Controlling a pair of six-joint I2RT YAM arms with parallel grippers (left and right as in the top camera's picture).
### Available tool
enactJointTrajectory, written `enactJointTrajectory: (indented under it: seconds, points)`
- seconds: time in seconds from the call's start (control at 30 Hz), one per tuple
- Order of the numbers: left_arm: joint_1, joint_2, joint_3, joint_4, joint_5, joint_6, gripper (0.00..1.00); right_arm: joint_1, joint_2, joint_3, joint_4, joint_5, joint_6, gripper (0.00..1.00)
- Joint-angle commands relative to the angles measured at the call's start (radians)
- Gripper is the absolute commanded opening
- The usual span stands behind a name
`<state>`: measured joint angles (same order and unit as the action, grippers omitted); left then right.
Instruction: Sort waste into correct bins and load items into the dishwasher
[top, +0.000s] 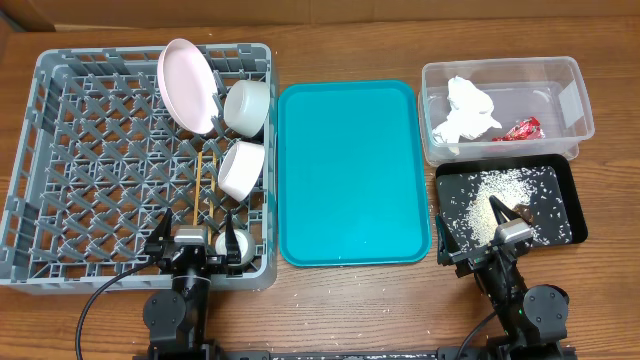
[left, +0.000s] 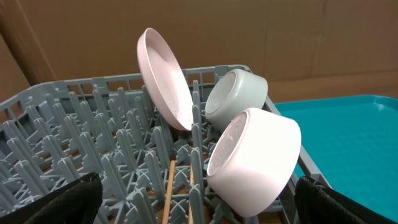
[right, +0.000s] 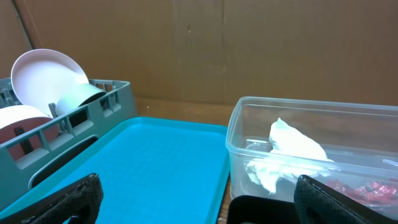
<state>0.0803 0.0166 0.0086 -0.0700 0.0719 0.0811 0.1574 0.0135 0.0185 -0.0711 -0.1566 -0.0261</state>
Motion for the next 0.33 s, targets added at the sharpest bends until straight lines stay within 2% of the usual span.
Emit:
enactJointTrajectory:
  seconds: [0.0,0.3]
  points:
    - [0.004,-0.013,-0.004,-0.002,0.006,-0.006,1.00,-0.003,-0.011,-0.011,0.005,0.006,-0.001,1.00]
    - [0.004,-0.013,-0.004,-0.002,0.006,-0.006,1.00,-0.003,-0.011,-0.011,0.005,0.006,-0.001,1.00]
